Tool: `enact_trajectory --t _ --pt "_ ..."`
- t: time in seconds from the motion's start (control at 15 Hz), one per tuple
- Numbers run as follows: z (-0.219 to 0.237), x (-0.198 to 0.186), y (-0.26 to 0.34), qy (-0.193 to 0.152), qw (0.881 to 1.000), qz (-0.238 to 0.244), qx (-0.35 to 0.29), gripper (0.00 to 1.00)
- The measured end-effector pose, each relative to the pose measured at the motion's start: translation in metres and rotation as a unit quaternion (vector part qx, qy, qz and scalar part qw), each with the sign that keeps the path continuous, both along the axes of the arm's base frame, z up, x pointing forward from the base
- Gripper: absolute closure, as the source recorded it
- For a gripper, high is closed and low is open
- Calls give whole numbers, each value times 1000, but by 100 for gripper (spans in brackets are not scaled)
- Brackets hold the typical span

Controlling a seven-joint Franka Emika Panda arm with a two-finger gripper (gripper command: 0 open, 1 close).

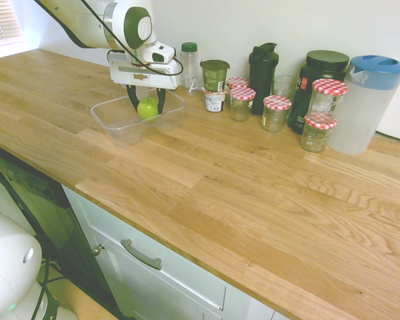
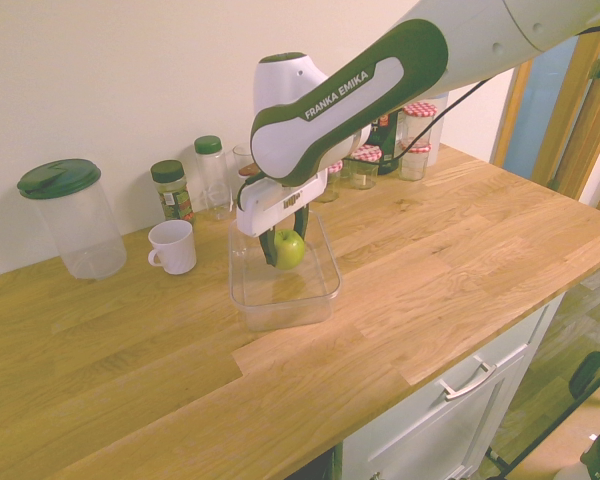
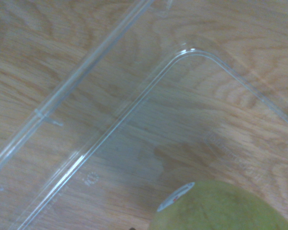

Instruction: Put the apple into the container

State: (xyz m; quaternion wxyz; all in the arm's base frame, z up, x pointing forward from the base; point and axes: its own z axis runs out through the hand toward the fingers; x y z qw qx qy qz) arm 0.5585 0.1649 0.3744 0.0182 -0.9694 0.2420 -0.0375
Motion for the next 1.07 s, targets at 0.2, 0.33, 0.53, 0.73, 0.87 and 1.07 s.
enact_trajectory --t 0.2,0.33,0.53,0.73,0.87,1.07 --pt "-7 1 4 4 1000 -4 -4 0" --pt "-15 2 4 10 1000 -4 -7 0" --pt "-13 6 4 10 1000 -6 -7 0" --pt "3 12 3 13 1000 -9 -9 0" --pt "27 16 -4 5 1000 -19 -10 0" --pt "86 17 -65 15 994 -100 -35 0"
